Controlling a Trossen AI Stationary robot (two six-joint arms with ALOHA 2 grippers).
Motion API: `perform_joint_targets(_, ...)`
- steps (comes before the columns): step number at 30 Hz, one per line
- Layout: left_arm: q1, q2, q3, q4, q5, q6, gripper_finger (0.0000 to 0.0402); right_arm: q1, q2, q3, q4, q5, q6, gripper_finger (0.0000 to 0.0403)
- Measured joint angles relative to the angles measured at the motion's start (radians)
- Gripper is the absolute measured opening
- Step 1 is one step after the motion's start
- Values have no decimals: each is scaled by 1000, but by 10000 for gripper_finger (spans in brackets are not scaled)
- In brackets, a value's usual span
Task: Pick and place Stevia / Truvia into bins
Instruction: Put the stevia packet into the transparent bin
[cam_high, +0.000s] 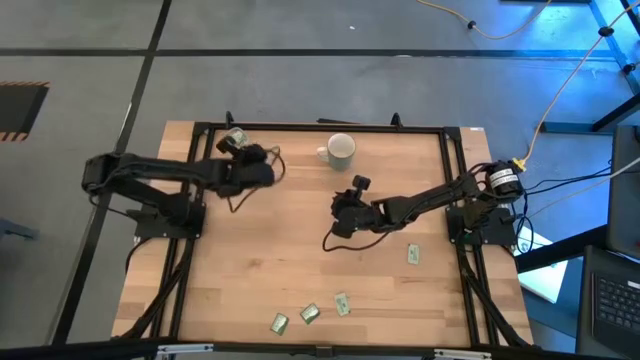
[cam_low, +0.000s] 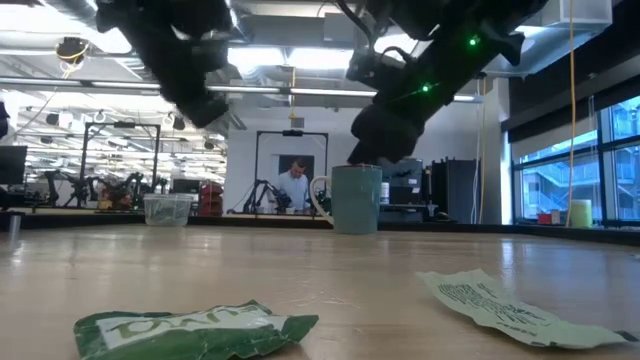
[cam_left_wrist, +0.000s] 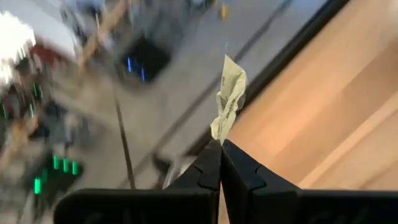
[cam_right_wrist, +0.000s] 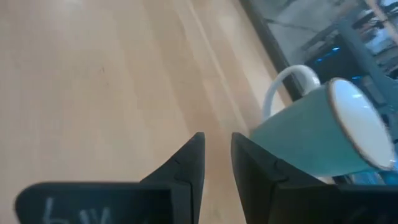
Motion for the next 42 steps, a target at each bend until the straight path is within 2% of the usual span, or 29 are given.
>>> perform_joint_targets(3,107,0,0,-134,71,-92,2,-4,0,0,0,-32,-2,82)
perform_joint_targets(5,176,5,-12,-181,81,-115,2,-11,0,0,-1,-53,-2,82)
perform_joint_targets(11,346,45,-35,-177,87,-51,2,-33,0,0,1,-134,0,82)
perform_joint_targets(16,429,117,-35,-134,125,-5,2,-38,0,0,6,-154,1,82)
perform_joint_targets(29,520,361,-35,-46,149,9,2,-38,1,0,5,-154,0,82)
perform_joint_targets(42,540,389,-35,5,158,36,6,-38,1,0,0,-154,0,82)
